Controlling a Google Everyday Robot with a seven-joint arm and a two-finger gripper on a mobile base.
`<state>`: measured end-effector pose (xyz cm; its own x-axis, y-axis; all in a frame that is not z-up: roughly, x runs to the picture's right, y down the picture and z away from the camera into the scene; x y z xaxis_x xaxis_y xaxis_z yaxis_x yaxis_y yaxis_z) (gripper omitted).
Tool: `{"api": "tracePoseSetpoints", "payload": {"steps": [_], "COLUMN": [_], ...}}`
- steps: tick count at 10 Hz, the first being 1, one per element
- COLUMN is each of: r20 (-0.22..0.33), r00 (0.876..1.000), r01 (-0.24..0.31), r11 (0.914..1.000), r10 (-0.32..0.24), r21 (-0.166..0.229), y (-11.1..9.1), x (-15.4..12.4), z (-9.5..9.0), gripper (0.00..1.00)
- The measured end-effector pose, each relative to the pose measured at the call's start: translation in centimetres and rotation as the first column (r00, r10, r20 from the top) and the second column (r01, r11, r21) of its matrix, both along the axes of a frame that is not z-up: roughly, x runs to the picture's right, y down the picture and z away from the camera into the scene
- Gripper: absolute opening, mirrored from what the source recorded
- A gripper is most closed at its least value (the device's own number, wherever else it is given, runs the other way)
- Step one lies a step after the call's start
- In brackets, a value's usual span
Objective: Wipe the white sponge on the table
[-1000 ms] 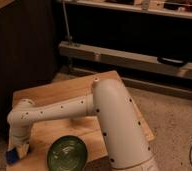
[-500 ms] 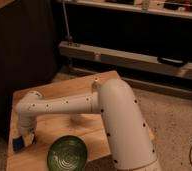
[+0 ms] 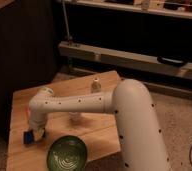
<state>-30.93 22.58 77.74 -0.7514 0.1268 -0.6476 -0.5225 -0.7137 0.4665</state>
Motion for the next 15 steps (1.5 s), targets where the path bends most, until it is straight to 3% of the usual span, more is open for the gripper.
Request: {"api": "tracePoseSetpoints", "payload": {"steps": [4, 6, 10, 13, 15], "r20": [-0.019, -0.001, 0.07, 0.137, 0.194], "r00": [1.0, 1.0, 0.997, 0.987, 0.975], "r01": [-0.018, -0.013, 0.043, 0.093, 0.125], "r11": [0.9998, 0.9997, 0.997, 0.9913, 0.9882], "r10": [0.017, 0.013, -0.038, -0.08, -0.106], "r21": [-0.009, -0.019, -0.064, -0.093, -0.089], "y": [1.9, 3.6, 8.8, 11.2, 11.5], "x": [3.8, 4.0, 1.7, -0.8, -3.7], "z": [-1.4, -2.6, -5.1, -6.2, -6.9], "gripper": [0.46, 0.46, 0.46, 0.46, 0.46]}}
